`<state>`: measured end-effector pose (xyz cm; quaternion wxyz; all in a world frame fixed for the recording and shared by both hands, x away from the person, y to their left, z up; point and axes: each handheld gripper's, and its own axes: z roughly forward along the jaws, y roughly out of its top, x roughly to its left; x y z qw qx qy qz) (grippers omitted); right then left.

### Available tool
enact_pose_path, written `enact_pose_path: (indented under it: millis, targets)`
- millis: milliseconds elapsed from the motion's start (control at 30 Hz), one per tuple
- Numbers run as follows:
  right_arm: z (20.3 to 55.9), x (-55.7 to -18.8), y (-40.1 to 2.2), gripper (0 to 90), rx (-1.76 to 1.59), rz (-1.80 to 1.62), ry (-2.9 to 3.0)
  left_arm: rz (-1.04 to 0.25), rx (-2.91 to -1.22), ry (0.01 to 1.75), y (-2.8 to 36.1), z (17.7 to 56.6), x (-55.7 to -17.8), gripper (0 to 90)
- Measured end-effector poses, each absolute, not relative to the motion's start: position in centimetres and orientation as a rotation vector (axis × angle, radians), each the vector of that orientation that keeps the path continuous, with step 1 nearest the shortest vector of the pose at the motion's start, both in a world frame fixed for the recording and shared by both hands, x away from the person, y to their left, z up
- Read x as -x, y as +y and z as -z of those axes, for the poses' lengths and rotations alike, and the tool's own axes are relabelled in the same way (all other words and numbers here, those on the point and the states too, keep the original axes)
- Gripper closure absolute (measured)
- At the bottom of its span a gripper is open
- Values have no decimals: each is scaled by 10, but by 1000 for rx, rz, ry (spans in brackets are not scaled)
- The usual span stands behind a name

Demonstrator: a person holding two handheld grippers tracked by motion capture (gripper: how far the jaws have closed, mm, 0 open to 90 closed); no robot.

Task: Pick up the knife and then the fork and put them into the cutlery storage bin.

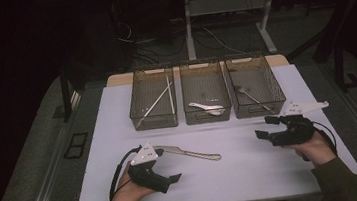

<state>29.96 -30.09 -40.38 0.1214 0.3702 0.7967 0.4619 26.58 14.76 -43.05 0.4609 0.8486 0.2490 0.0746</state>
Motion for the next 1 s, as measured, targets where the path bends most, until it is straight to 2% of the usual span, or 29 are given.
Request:
enact_pose_path:
  millis: [200,367,467,633,800,1000]
  targets:
    - [420,-282,-297,272,-1083,-1346,2337,-186,-2091,612,147,430,-267,0]
    - [431,-267,-293,256,-1069,-1315,2364,-199,-2091,608,146,427,-269,89]
    - [434,-261,-292,254,-1062,-1307,2374,-213,-2089,594,145,422,-274,180]
    - [434,-261,-293,254,-1064,-1311,2369,-213,-2108,579,139,417,-291,451]
    - [434,-261,-293,254,-1072,-1317,2365,-204,-2168,581,129,418,-310,672]
    - [434,-261,-293,254,-1072,-1311,2367,-225,-2244,616,115,427,-335,846]
